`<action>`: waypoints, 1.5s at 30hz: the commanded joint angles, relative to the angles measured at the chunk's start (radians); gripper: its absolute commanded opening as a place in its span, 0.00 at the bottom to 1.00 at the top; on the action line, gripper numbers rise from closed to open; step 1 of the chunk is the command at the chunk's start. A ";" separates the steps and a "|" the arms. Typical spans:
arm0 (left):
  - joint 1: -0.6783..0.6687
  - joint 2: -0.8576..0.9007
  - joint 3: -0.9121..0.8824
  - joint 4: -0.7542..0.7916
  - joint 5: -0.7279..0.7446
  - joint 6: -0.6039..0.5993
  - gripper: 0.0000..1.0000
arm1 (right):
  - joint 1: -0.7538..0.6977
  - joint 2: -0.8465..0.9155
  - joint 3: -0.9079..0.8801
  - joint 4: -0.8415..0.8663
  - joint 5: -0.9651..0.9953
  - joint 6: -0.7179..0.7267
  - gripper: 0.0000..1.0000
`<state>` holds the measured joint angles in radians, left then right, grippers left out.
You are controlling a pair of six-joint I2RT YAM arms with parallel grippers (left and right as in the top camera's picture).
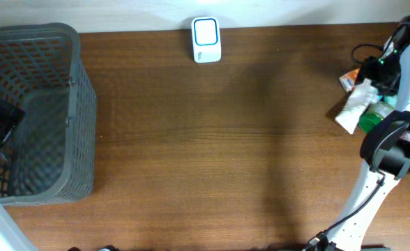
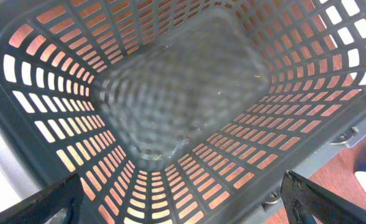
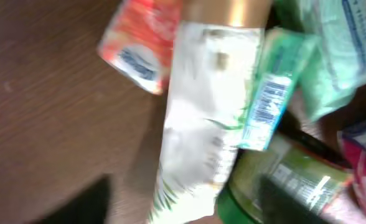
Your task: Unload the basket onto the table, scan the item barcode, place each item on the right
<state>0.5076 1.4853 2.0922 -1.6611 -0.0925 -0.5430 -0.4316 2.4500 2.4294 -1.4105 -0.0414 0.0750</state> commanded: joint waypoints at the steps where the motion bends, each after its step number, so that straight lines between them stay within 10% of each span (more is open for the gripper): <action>1: 0.006 0.003 0.002 -0.002 0.000 -0.003 0.99 | -0.006 -0.024 -0.006 -0.017 -0.016 -0.014 0.96; 15: 0.006 0.003 0.002 -0.002 0.000 -0.003 0.99 | 0.186 -0.729 -0.115 -0.286 -0.287 -0.064 0.99; 24: 0.006 0.003 0.002 -0.002 0.000 -0.003 0.99 | 0.348 -1.503 -0.879 -0.179 -0.239 0.043 0.99; 35: 0.006 0.003 0.002 -0.002 0.000 -0.002 0.99 | 0.348 -1.630 -0.961 -0.284 -0.160 0.061 0.99; 40: 0.006 0.003 0.002 -0.002 0.000 -0.003 0.99 | 0.346 -1.645 -1.079 -0.061 -0.169 0.060 0.99; 45: 0.006 0.003 0.002 -0.002 0.000 -0.003 0.99 | 0.400 -1.931 -1.646 0.464 -0.212 0.044 0.99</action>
<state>0.5095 1.4868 2.0922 -1.6627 -0.0925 -0.5430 -0.0708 0.6338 0.9634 -1.0664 -0.2272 0.1307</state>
